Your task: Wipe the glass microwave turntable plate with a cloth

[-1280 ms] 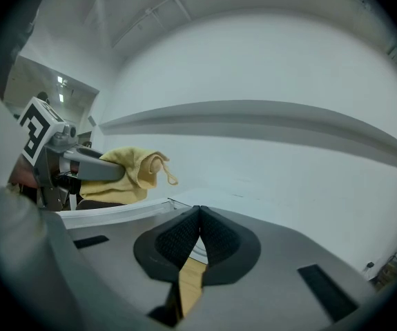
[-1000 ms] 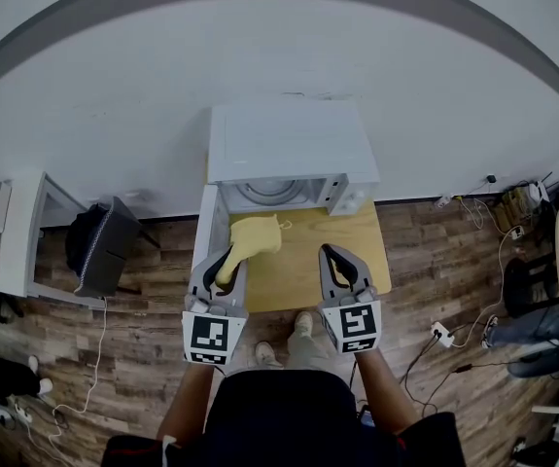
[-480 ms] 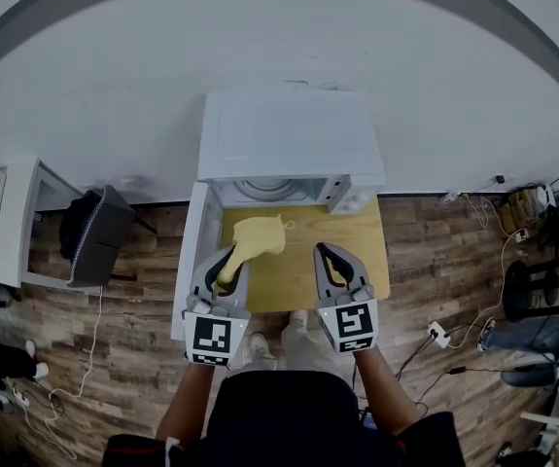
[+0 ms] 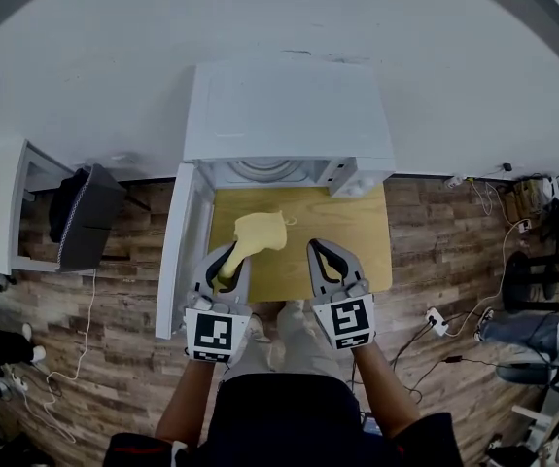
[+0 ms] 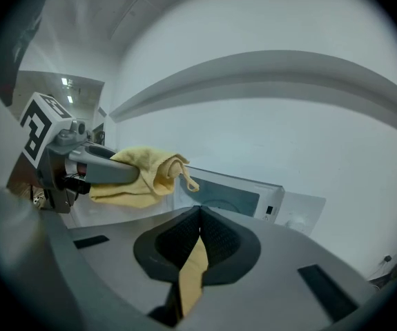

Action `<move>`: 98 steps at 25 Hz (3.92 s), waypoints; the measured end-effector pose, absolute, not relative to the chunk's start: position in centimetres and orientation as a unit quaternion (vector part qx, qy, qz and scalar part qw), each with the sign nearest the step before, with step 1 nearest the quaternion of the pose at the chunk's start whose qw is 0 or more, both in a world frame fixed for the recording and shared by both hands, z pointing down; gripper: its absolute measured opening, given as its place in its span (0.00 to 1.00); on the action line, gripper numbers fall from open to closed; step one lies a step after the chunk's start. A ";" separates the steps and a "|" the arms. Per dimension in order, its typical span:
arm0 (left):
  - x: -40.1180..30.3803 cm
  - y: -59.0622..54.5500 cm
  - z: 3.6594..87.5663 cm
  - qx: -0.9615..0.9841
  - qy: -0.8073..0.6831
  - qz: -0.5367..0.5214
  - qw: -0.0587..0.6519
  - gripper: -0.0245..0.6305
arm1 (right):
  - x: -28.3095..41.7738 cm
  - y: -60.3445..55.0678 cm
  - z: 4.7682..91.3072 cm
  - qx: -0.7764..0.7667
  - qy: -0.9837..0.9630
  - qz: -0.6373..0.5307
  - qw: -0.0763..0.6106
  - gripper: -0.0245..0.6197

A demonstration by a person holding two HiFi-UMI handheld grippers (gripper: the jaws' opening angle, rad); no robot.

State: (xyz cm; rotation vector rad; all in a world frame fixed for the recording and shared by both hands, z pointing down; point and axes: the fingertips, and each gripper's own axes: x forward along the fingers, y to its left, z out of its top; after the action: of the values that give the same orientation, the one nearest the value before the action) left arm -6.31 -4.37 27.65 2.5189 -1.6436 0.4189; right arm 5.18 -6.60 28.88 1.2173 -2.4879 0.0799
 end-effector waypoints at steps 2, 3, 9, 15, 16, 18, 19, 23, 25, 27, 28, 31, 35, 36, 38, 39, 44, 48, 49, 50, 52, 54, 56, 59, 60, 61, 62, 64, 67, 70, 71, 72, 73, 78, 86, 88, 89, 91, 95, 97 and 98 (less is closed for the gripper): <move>-6.0 -4.4 28.6 0.829 -0.538 0.142 0.053 0.13 | 5.4 -6.6 30.0 0.428 -0.883 0.035 0.188 0.05; -5.8 -4.4 29.2 0.830 -0.536 0.146 0.054 0.13 | 5.4 -6.5 30.5 0.426 -0.884 0.039 0.190 0.05; -5.4 -3.9 32.7 0.825 -0.536 0.159 0.083 0.13 | 5.1 -6.0 34.2 0.406 -0.888 0.056 0.210 0.05; -5.4 -4.1 36.1 0.823 -0.532 0.174 0.094 0.13 | 4.8 -5.9 37.7 0.394 -0.887 0.070 0.229 0.05; -5.5 -4.1 36.6 0.822 -0.533 0.177 0.094 0.13 | 4.8 -5.9 38.2 0.393 -0.887 0.073 0.229 0.05; -5.5 -4.1 37.5 0.820 -0.534 0.186 0.094 0.13 | 5.1 -5.9 39.1 0.393 -0.886 0.077 0.233 0.05; -5.4 -4.1 38.1 0.819 -0.534 0.191 0.095 0.13 | 5.3 -6.0 39.6 0.394 -0.885 0.077 0.236 0.05; -5.7 -4.2 40.0 0.818 -0.530 0.197 0.105 0.13 | 5.5 -6.0 41.4 0.387 -0.885 0.073 0.248 0.05; -5.8 -4.4 40.8 0.818 -0.530 0.200 0.105 0.13 | 5.5 -6.0 42.2 0.380 -0.886 0.069 0.256 0.05; -5.6 -4.7 41.7 0.818 -0.528 0.203 0.104 0.13 | 5.4 -6.0 43.2 0.372 -0.887 0.065 0.267 0.05; -5.6 -4.8 42.1 0.818 -0.528 0.204 0.104 0.13 | 5.4 -5.9 43.8 0.366 -0.887 0.063 0.274 0.05; -5.2 -5.1 43.4 0.817 -0.527 0.207 0.107 0.13 | 5.4 -6.0 45.6 0.349 -0.888 0.058 0.294 0.05; -4.8 -5.2 45.5 0.817 -0.522 0.219 0.112 0.13 | 5.2 -6.4 47.5 0.327 -0.889 0.047 0.317 0.05; -4.7 -5.2 46.0 0.817 -0.520 0.222 0.114 0.13 | 5.1 -6.5 48.0 0.320 -0.889 0.043 0.324 0.05; -4.5 -5.2 47.0 0.816 -0.518 0.227 0.117 0.13 | 4.9 -6.8 48.9 0.308 -0.889 0.034 0.336 0.05; -4.4 -5.1 47.4 0.816 -0.517 0.230 0.118 0.13 | 4.8 -6.9 49.3 0.303 -0.889 0.029 0.342 0.05; -4.5 -4.7 49.7 0.816 -0.511 0.236 0.127 0.13 | 4.4 -8.2 51.2 0.284 -0.883 -0.009 0.373 0.05; -5.1 -5.2 50.0 0.815 -0.514 0.241 0.118 0.13 | 4.1 -9.4 52.1 0.271 -0.877 -0.047 0.394 0.05; -5.2 -5.3 50.1 0.815 -0.515 0.241 0.116 0.13 | 4.0 -9.8 52.3 0.268 -0.875 -0.056 0.400 0.05; -5.2 -5.3 50.2 0.814 -0.515 0.240 0.115 0.13 | 4.0 -10.2 52.5 0.265 -0.871 -0.067 0.408 0.05; -5.4 -5.3 50.5 0.812 -0.519 0.239 0.118 0.13 | 4.0 -11.0 52.8 0.258 -0.863 -0.091 0.424 0.05; -5.5 -5.3 50.6 0.809 -0.524 0.238 0.122 0.13 | 3.9 -11.9 53.0 0.250 -0.857 -0.114 0.437 0.05; -5.7 -5.2 50.8 0.807 -0.526 0.240 0.122 0.13 | 3.6 -12.7 53.2 0.242 -0.853 -0.132 0.443 0.05; -6.0 -5.4 51.0 0.805 -0.528 0.246 0.118 0.13 | 2.9 -13.9 53.2 0.228 -0.852 -0.154 0.446 0.06; -6.0 -5.4 51.1 0.804 -0.529 0.246 0.119 0.13 | 2.7 -14.3 53.2 0.222 -0.851 -0.161 0.448 0.06; -6.1 -5.4 51.2 0.803 -0.530 0.244 0.122 0.13 | 2.5 -14.6 53.1 0.217 -0.850 -0.170 0.450 0.06; -6.2 -5.4 51.3 0.802 -0.532 0.243 0.124 0.13 | 2.3 -15.0 53.1 0.212 -0.847 -0.179 0.452 0.06; -6.2 -5.4 51.5 0.801 -0.533 0.243 0.124 0.13 | 2.0 -15.8 53.2 0.206 -0.841 -0.200 0.459 0.06; -6.5 -5.3 51.7 0.799 -0.535 0.244 0.126 0.13 | 1.7 -17.0 53.3 0.197 -0.831 -0.227 0.469 0.06; -6.7 -5.3 52.0 0.796 -0.539 0.244 0.129 0.13 | 1.2 -18.1 53.1 0.187 -0.826 -0.238 0.475 0.22; -6.8 -5.2 52.0 0.796 -0.539 0.245 0.129 0.13 | 1.0 -18.4 53.1 0.184 -0.825 -0.241 0.477 0.23; -6.8 -5.2 52.1 0.795 -0.539 0.245 0.129 0.13 | 0.9 -18.6 53.2 0.181 -0.823 -0.246 0.479 0.25; -6.8 -5.2 52.1 0.795 -0.539 0.245 0.130 0.13 | 0.7 -18.9 53.2 0.179 -0.821 -0.252 0.481 0.26; -6.9 -5.1 52.2 0.793 -0.543 0.241 0.132 0.13 | -0.2 -20.0 53.0 0.178 -0.816 -0.266 0.482 0.36; -7.0 -4.9 52.4 0.794 -0.543 0.240 0.133 0.13 | -0.7 -21.9 52.4 0.187 -0.808 -0.283 0.482 0.42; -7.1 -4.8 52.5 0.792 -0.543 0.241 0.136 0.13 | -0.8 -21.8 52.5 0.182 -0.806 -0.289 0.483 0.42; -7.0 -4.8 52.5 0.792 -0.543 0.242 0.137 0.13 | -0.9 -21.7 52.5 0.180 -0.806 -0.290 0.484 0.42; -6.9 -4.9 52.6 0.792 -0.543 0.241 0.139 0.13 | -0.9 -21.6 52.5 0.179 -0.807 -0.288 0.483 0.44; -6.8 -4.9 52.5 0.794 -0.544 0.236 0.137 0.13 | -1.1 -21.9 51.8 0.183 -0.810 -0.289 0.477 0.46; -6.9 -4.8 52.5 0.793 -0.544 0.236 0.138 0.13 | -1.4 -22.1 51.8 0.181 -0.807 -0.293 0.479 0.47; -6.9 -4.8 52.5 0.793 -0.544 0.236 0.139 0.13 | -1.5 -22.3 51.8 0.179 -0.805 -0.298 0.481 0.48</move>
State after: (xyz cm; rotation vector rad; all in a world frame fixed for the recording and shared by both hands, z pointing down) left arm -6.94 -4.80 52.54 2.2922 -1.5728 0.6835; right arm -1.49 -22.26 51.79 0.4373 -1.9636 -0.7264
